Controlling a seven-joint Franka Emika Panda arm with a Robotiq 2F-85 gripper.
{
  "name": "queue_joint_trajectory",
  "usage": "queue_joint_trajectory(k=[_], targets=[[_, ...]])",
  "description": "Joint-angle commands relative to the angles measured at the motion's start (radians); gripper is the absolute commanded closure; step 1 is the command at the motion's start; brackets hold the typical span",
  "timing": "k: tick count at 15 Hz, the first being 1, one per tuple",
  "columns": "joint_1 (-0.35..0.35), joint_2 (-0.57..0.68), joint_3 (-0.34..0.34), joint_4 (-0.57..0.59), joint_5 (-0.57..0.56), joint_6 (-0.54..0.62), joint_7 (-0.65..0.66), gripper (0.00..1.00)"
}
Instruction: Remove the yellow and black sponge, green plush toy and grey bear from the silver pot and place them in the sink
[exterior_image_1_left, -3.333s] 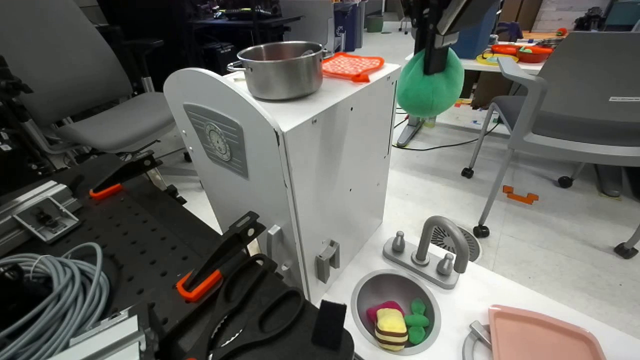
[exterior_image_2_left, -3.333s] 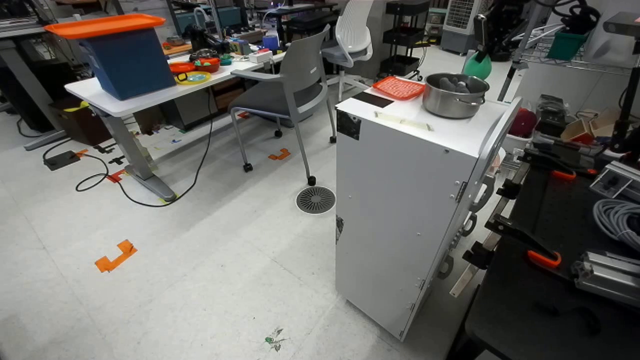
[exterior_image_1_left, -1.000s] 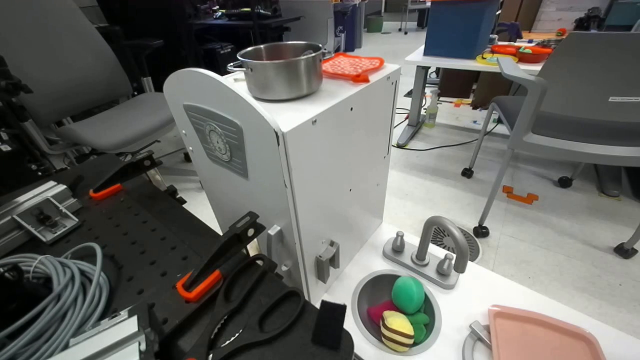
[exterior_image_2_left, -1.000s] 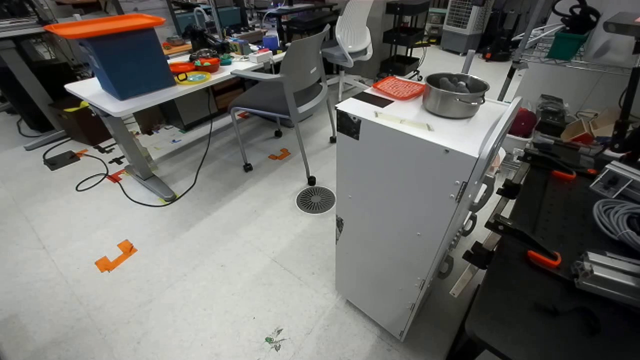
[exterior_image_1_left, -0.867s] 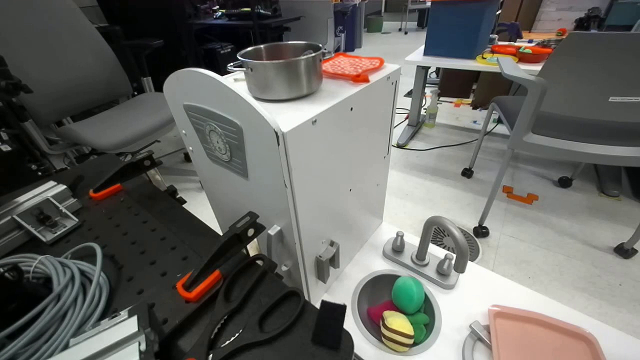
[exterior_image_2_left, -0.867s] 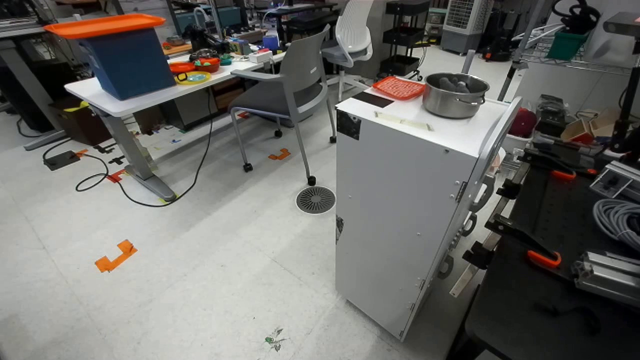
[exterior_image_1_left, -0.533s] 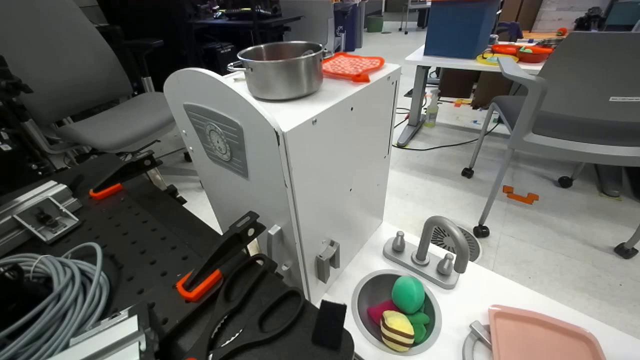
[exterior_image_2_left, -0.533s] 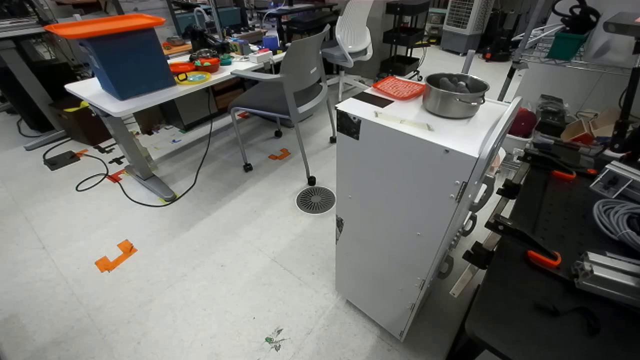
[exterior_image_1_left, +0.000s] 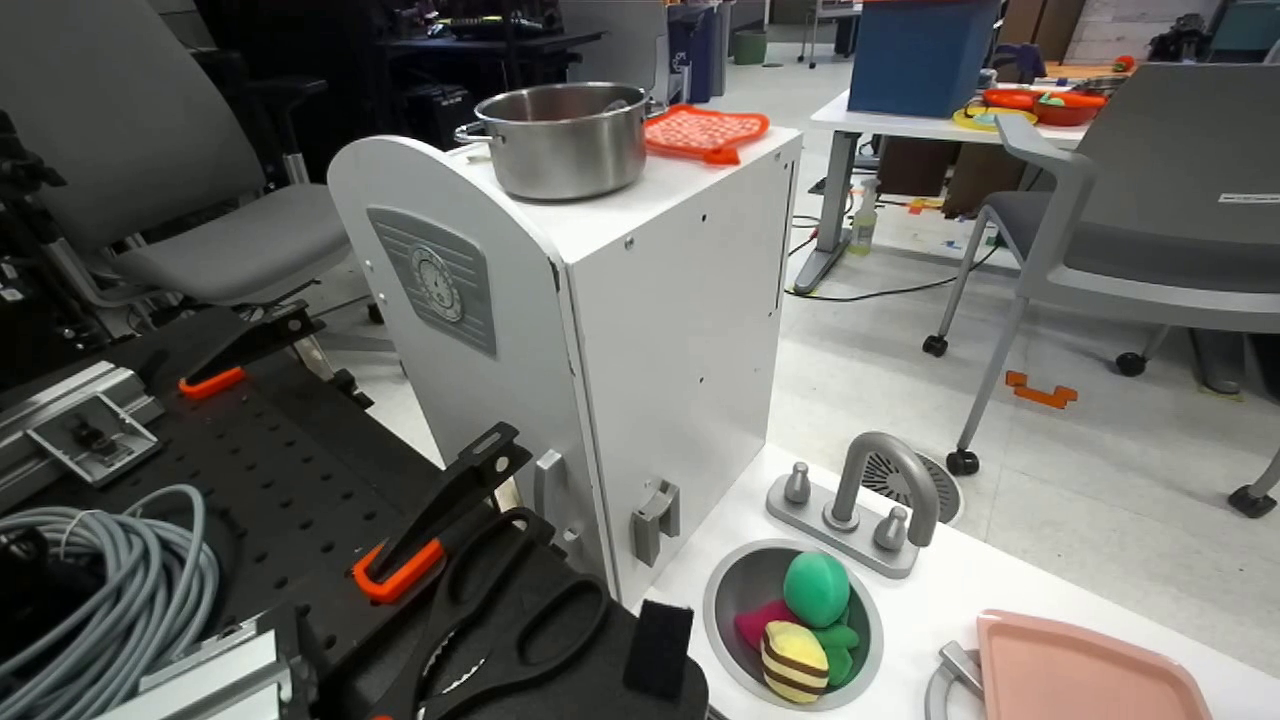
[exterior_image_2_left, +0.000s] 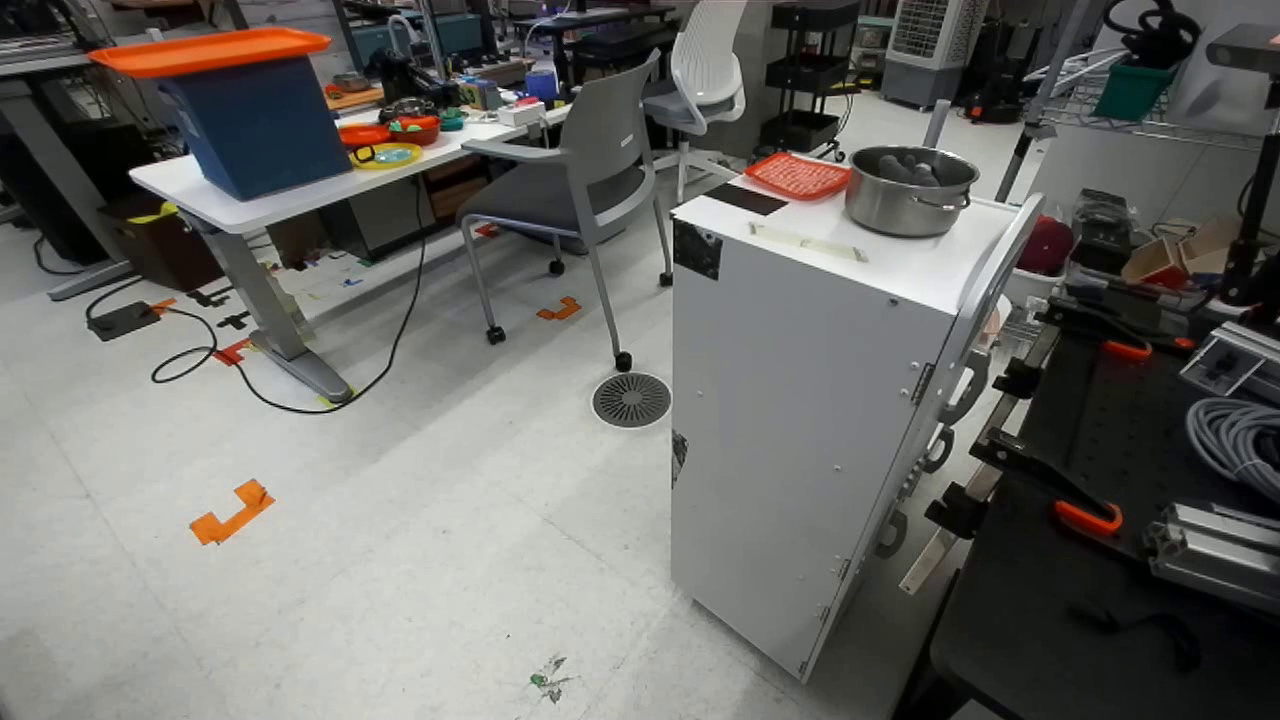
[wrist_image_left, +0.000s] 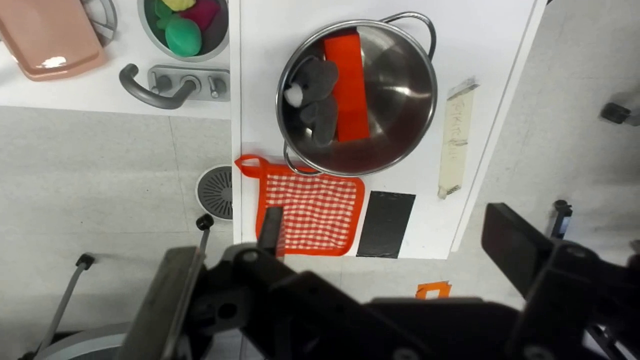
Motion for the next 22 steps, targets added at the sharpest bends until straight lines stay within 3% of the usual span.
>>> queue_joint_trajectory(k=[1, 7, 13, 22], targets=[[0.015, -0.01, 0.0, -0.022, 0.028, 0.021, -0.047, 0.0], [0.012, -0.002, 0.004, -0.039, 0.013, 0.059, -0.016, 0.0], [-0.011, 0.016, 0.022, -0.065, -0.167, 0.103, 0.26, 0.0], [0.022, 0.082, 0.034, -0.082, -0.004, 0.067, 0.2, 0.0]])
